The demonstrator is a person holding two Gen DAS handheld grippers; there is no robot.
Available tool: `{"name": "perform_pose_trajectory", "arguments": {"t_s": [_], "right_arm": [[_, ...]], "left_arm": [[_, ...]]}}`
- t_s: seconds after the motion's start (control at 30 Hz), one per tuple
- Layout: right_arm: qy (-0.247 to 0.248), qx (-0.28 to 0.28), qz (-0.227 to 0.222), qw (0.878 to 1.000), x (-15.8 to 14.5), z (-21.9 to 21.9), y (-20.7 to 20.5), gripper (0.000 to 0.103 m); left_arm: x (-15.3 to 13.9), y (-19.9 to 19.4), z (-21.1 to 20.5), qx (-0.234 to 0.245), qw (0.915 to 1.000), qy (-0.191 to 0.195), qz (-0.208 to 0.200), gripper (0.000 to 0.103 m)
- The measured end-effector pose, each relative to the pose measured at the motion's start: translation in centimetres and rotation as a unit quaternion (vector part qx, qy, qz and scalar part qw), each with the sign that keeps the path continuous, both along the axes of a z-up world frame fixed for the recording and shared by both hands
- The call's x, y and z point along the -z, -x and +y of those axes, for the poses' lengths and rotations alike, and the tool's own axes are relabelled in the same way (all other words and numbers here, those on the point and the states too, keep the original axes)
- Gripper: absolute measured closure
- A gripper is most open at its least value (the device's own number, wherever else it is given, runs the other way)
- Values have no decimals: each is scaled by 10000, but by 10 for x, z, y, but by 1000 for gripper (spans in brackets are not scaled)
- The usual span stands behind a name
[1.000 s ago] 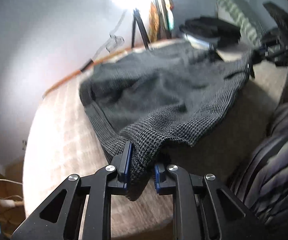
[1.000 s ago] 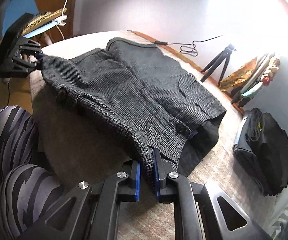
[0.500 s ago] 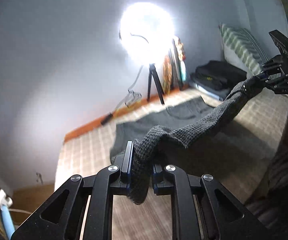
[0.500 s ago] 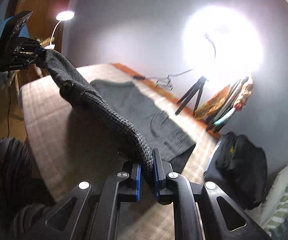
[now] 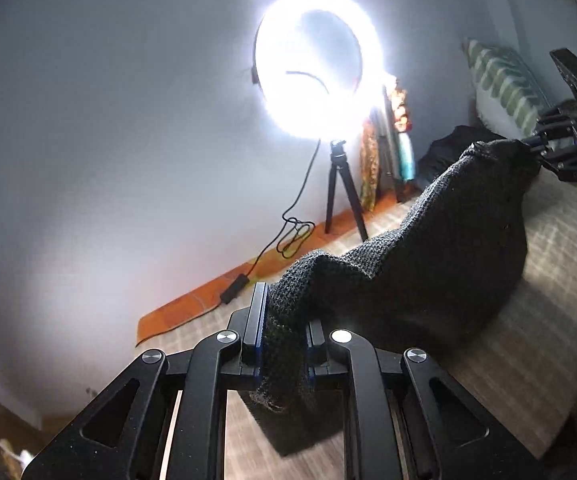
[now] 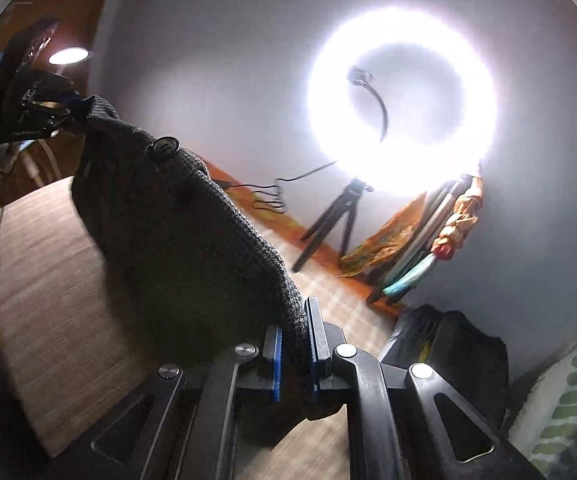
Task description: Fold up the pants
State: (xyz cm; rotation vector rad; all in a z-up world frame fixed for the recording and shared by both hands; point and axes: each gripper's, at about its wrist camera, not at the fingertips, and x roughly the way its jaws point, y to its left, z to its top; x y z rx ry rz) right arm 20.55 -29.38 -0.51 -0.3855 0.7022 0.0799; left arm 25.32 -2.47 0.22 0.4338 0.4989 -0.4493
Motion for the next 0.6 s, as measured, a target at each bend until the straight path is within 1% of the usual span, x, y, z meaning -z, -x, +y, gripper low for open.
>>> {"name": "perform_pose_trajectory", "arguments": {"t_s": [0.1, 0.2, 0.23, 0.4, 0.6], "right_arm": [[-152, 233, 99, 9996, 12, -15, -32, 96], [-93, 410, 279, 9987, 39, -26, -64, 96], [-122, 447, 336, 9984, 45, -29, -70, 96], [-209, 575, 698, 9957, 87, -44, -107, 96], [-288, 680, 1109, 9911, 128, -50, -140, 96]], "left_arm": [[11, -41, -14, -68, 9997, -90, 194, 90], [29, -72, -22, -126, 9991, -121, 387, 90], [37, -81, -24, -151, 9987, -143, 464, 90], [77, -112, -28, -242, 9958, -257, 841, 90], [122, -138, -28, -391, 9887, -464, 1372, 90]]}}
